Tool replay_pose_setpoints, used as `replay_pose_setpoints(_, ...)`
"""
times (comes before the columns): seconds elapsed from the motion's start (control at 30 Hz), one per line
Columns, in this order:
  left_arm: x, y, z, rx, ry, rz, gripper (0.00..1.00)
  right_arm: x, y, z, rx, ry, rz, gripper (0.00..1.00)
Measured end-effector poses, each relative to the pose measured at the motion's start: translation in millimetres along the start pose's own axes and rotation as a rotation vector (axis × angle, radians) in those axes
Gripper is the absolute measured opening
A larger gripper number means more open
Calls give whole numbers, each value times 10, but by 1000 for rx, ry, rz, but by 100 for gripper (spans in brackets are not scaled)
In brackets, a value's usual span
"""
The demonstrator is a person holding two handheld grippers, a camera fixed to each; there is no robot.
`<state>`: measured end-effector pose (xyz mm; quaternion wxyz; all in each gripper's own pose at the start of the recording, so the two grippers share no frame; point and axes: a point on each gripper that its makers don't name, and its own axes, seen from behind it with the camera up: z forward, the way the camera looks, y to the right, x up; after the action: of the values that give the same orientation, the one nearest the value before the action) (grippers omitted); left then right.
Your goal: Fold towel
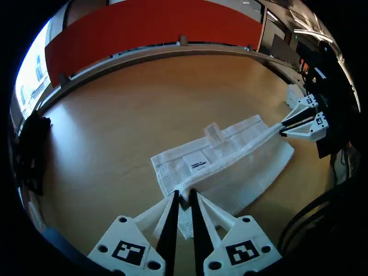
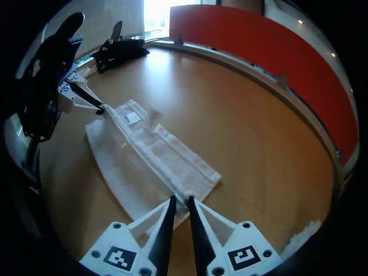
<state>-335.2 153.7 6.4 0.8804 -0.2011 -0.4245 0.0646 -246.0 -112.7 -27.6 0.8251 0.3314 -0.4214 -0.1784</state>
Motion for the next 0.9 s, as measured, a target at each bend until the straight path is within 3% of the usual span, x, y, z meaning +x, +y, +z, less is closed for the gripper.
replay_pose_setpoints(0.13,8,-89,28,38,2,17,36,-4,81,31,-33,0,5,41)
replay_pose_setpoints(0.4,11,-210,62,93,-2,66,48,-7,174,49,-64,-4,13,57)
replay_pose_setpoints(0.53,21,-237,47,103,-1,60,48,10,243,31,-89,3,11,64)
replay_pose_setpoints(0.6,28,-256,36,110,1,52,63,17,278,23,-102,5,11,70)
replay_pose_setpoints(0.67,40,-277,26,114,3,44,65,34,303,14,-112,12,13,80)
replay_pose_setpoints(0.77,62,-300,4,118,13,37,81,64,337,-8,-126,26,17,97)
replay_pose_setpoints(0.87,85,-320,-31,126,26,35,95,87,361,-38,-138,42,22,100)
replay_pose_setpoints(0.9,91,-327,-44,129,30,34,96,93,368,-48,-142,47,23,100)
